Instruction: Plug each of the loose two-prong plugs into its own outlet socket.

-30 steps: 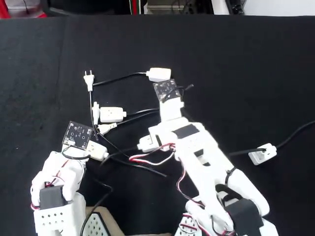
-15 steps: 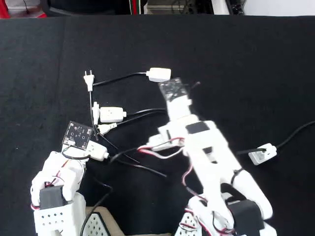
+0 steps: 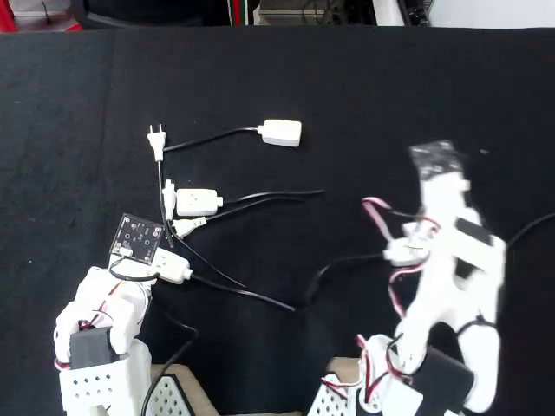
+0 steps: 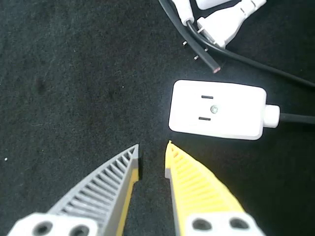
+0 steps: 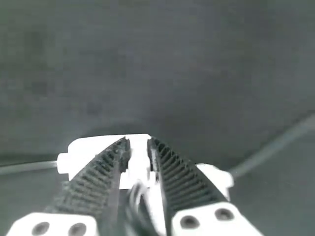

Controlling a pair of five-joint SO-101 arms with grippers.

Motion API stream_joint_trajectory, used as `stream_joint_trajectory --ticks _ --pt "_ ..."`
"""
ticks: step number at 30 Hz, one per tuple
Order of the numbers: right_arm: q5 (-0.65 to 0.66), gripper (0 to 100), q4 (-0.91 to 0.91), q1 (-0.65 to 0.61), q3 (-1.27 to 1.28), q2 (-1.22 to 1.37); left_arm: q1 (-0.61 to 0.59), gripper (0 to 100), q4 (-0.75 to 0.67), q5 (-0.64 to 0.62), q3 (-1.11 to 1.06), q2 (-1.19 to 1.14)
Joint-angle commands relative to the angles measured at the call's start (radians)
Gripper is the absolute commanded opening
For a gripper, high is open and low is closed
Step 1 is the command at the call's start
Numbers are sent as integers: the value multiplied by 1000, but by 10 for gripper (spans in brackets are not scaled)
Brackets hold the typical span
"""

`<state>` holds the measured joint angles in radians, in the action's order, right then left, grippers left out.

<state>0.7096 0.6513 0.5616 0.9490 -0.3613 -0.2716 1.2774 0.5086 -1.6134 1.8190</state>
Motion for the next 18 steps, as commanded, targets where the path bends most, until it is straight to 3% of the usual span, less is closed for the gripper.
stream_joint_trajectory --ticks 1,13,18 --pt "68 12 -91 126 -44 12 4 102 -17 12 1 3" --pt "101 12 -522 230 -53 309 4 102 -15 12 1 3" --pt "101 12 -502 239 -53 320 5 102 -15 12 1 3"
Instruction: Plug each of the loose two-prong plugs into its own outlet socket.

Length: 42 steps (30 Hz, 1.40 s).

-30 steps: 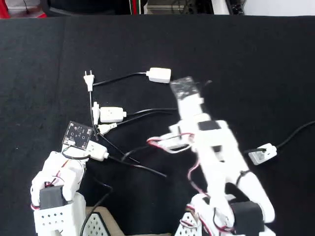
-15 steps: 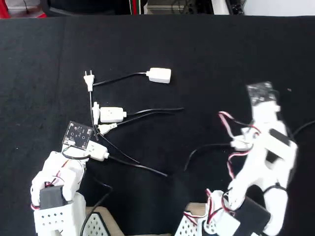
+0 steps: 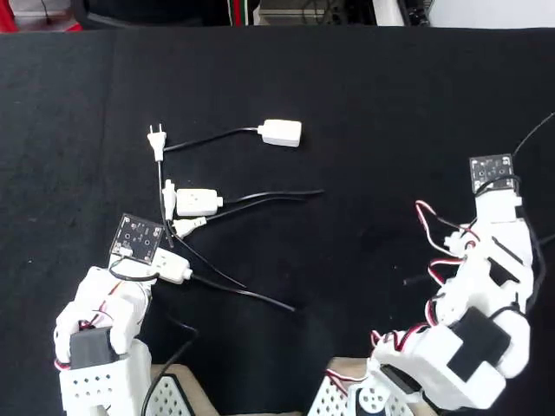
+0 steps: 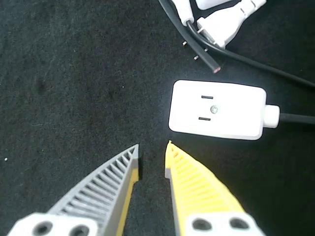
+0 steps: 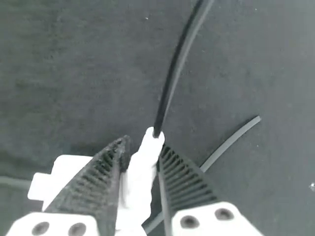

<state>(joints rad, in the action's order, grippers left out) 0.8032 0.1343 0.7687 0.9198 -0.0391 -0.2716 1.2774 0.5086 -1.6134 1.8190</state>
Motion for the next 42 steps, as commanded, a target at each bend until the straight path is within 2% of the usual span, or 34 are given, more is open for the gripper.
stream_joint_trajectory --ticks 1,7,11,14,17,20,25,31,33,38,39,42 --pt "8 12 43 32 -24 -18 5 102 -15 12 1 3" --pt "2 32 295 25 -24 -213 5 102 -15 12 1 3" --pt "-97 195 446 2 -22 -374 5 102 -15 12 1 3" --pt "-123 299 549 -31 -21 -487 5 102 -15 12 1 3" --pt "-140 351 624 -60 -21 -582 5 102 -15 12 1 3" --pt "-226 365 634 -74 -25 -670 5 102 -15 12 1 3" --pt "-322 361 692 -123 -81 -848 5 102 -15 12 1 3" --pt "-505 354 985 -302 -360 -1015 5 102 -15 9 1 3" --pt "-554 296 1085 -390 -472 -1012 1 102 -15 6 1 3" --pt "-654 25 1203 -611 -605 -892 -4 102 -17 -25 2 3" --pt "-664 10 1208 -647 -608 -862 -5 102 -20 -44 5 3" --pt "-715 66 1234 -756 -607 -765 -5 102 -28 -87 13 3"
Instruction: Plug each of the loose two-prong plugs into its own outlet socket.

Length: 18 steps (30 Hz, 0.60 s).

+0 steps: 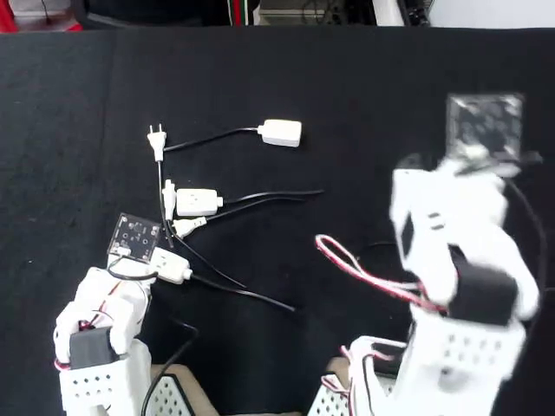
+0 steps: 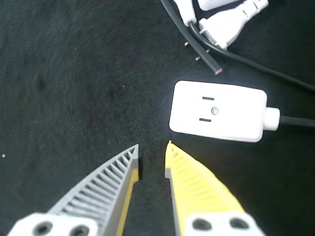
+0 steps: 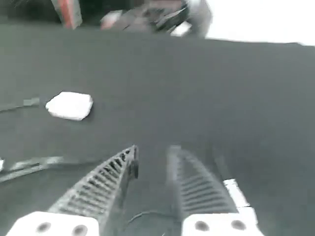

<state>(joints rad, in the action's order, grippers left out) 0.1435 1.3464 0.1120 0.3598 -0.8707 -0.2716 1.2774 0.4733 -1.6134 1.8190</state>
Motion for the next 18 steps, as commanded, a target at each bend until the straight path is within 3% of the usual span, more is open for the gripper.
stream_joint_trajectory --ticks 1,7,11,18 --pt "-92 76 32 -132 -47 99 -5 102 -41 -66 13 3" --pt "-215 77 55 -255 35 294 -19 130 -118 -183 39 2" --pt "-216 77 -117 -215 202 386 -64 194 -207 -301 76 0" --pt "-221 34 -460 -207 493 417 -8 206 -336 -407 82 -2"
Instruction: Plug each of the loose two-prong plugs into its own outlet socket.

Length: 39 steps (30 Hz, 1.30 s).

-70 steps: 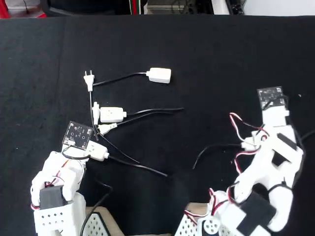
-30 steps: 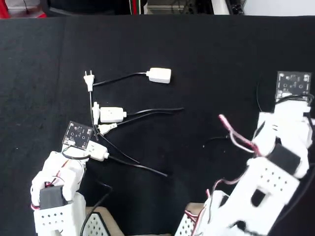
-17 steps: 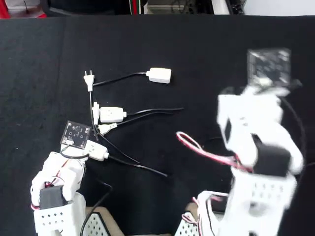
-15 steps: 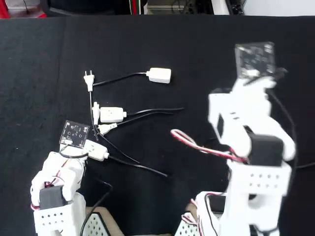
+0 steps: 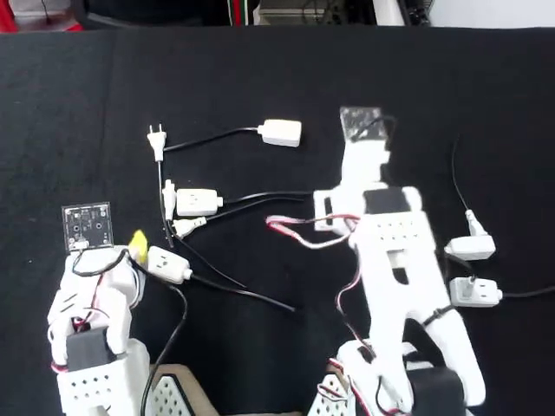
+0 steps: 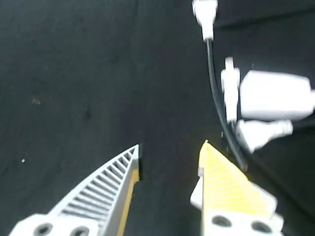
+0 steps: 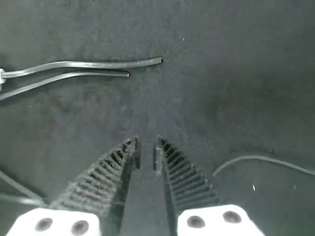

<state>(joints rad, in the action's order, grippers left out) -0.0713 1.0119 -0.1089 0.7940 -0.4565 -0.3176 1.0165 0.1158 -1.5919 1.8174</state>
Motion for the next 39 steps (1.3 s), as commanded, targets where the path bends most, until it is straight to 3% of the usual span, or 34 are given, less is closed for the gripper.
stream_joint_trajectory --ticks 1,9,13,17,27,35,39 --pt "-5 32 -158 17 77 4 47 206 -91 -60 61 0" --pt "0 36 -212 18 107 8 74 207 -110 -72 74 -3" --pt "0 36 -212 18 108 10 71 207 -109 -153 147 -104" --pt "0 36 -212 18 108 10 77 230 -58 -206 257 -382" --pt "20 36 -210 17 111 10 81 247 -94 -425 562 -1151" --pt "48 36 -207 17 111 10 170 247 115 -535 822 -1501" --pt "49 36 -206 17 111 10 179 247 130 -563 891 -1610"
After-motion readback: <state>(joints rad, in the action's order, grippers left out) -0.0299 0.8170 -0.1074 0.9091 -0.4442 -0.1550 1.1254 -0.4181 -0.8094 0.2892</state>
